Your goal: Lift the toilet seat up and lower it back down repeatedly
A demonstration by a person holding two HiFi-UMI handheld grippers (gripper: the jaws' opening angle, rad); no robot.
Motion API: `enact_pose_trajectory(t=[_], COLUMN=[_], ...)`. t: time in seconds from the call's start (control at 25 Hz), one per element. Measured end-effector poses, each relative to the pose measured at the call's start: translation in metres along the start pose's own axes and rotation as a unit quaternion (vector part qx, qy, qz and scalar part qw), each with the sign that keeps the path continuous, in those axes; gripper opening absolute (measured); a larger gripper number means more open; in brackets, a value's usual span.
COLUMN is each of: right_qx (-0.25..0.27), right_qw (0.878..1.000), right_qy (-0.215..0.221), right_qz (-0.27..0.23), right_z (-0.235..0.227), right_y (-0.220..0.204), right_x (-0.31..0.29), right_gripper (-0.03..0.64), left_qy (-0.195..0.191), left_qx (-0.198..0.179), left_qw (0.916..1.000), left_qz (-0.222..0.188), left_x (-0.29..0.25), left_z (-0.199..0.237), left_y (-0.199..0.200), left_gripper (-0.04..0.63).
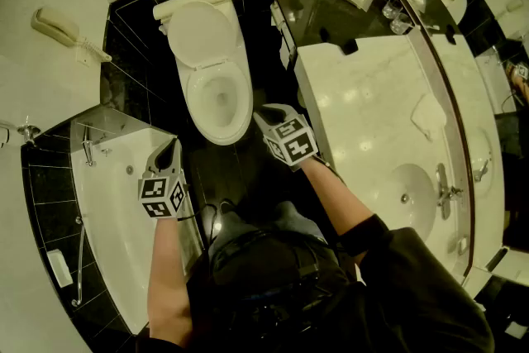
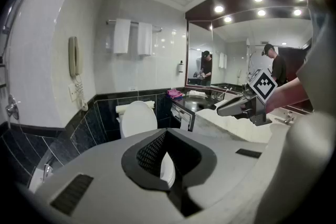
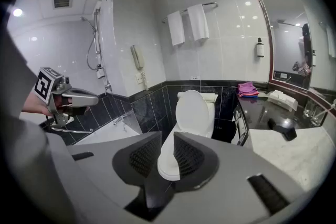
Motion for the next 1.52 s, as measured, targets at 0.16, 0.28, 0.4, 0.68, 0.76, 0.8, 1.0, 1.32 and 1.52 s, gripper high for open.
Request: enact_pose_trajectory(t=[0.16,0.28,0.4,0.68,0.76,0.8,1.0,1.32,1.52], right_qx=[-0.025,-0.064,-0.101,-0.183,-0.195,-0.200,-0.226,-0.315,-0.394], right_qw=[1.000,0.998,0.994,0.980,0.977,0.976,0.967,0.939,0.910], right_qy=[0.014,0.022,0.024,0.016,0.015,0.015,0.008,0.019,0.018], right_qz=[-0.001,0.010,0.028,0.072,0.080,0.084,0.114,0.133,0.126], right_z=[-0.029,-0.044,-0.054,-0.081,-0.092,-0.097,-0.111,-0.130,-0.139], right_y=[-0.015,-0.035,-0.058,-0.132,-0.155,-0.166,-0.235,-0.326,-0.357], right_x=[-0.018,-0.041,-0.074,-0.179,-0.214,-0.231,-0.301,-0.392,-0.426], right_gripper=[0.135,0.174,0.205,0.206,0.206,0.206,0.204,0.204,0.204], left_qy=[0.015,0.026,0.030,-0.001,-0.010,-0.014,-0.024,-0.026,-0.021], left_qx=[-0.016,-0.033,-0.049,-0.067,-0.078,-0.082,-0.083,-0.043,-0.040], left_qw=[0.9995,0.9985,0.9974,0.9968,0.9959,0.9955,0.9955,0.9985,0.9989], left_qz=[-0.021,-0.034,-0.042,-0.044,-0.044,-0.044,-0.040,-0.020,-0.010], left_x=[-0.023,-0.041,-0.062,-0.141,-0.172,-0.187,-0.241,-0.296,-0.308], left_z=[-0.018,-0.023,-0.019,0.008,0.018,0.023,0.042,0.041,0.049], left_y=[-0.004,-0.011,-0.023,-0.085,-0.106,-0.117,-0.183,-0.260,-0.292], left_gripper=[-0.011,-0.011,-0.011,-0.011,-0.011,-0.011,-0.011,-0.011,-0.011])
Point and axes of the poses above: the fingertips, and each gripper's own axes: x backward along the fingers, z to its left, y out of its top, the point moved 8 cm from there along x, backward along the fingers, and after that the axes turned 1 degree about -y, right-handed, at the moved point
